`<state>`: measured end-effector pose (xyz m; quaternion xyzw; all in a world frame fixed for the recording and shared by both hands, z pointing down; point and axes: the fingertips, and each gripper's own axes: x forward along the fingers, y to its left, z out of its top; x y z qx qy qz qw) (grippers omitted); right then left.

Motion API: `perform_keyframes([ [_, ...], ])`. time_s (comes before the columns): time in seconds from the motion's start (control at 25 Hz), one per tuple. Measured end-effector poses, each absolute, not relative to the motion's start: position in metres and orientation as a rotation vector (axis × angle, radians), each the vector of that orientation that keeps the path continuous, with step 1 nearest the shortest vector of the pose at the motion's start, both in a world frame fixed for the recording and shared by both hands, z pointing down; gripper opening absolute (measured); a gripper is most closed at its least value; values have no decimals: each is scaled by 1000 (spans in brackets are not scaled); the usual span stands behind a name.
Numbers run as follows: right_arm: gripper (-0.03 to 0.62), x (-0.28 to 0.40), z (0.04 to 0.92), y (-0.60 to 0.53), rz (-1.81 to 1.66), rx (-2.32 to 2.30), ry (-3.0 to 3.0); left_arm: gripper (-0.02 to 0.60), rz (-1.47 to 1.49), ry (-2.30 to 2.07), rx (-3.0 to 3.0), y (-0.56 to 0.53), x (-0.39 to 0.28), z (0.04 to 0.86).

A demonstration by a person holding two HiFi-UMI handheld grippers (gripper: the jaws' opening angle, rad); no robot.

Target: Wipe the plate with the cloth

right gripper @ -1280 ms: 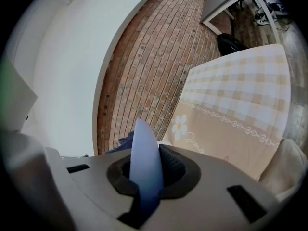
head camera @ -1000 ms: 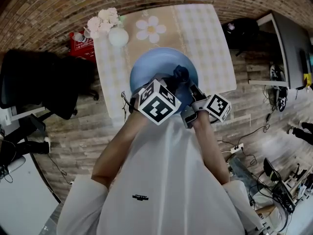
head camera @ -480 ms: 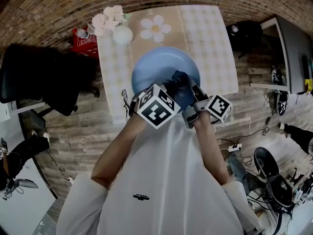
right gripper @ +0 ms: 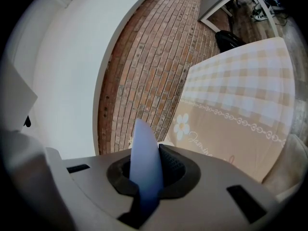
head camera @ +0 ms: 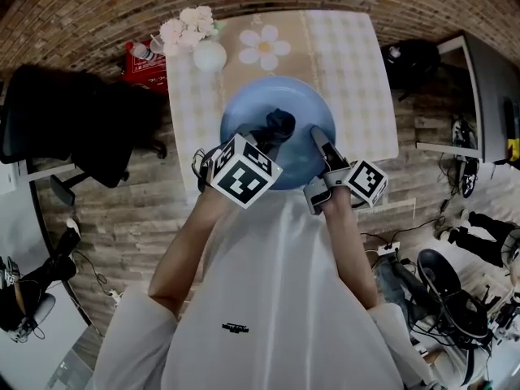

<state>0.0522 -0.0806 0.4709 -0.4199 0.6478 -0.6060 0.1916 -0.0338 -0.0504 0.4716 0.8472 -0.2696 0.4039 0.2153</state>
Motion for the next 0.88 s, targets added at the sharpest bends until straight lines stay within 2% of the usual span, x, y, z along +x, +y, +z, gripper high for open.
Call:
perform_keyframes([
  [0.4, 60, 56, 466, -76, -1679, -1184, 1835, 61, 1141, -870, 2317, -75, -60, 473],
  [0.88, 58, 72, 465, -72, -1652, -1213, 1814, 61, 1106, -871, 2339, -89, -37, 464],
])
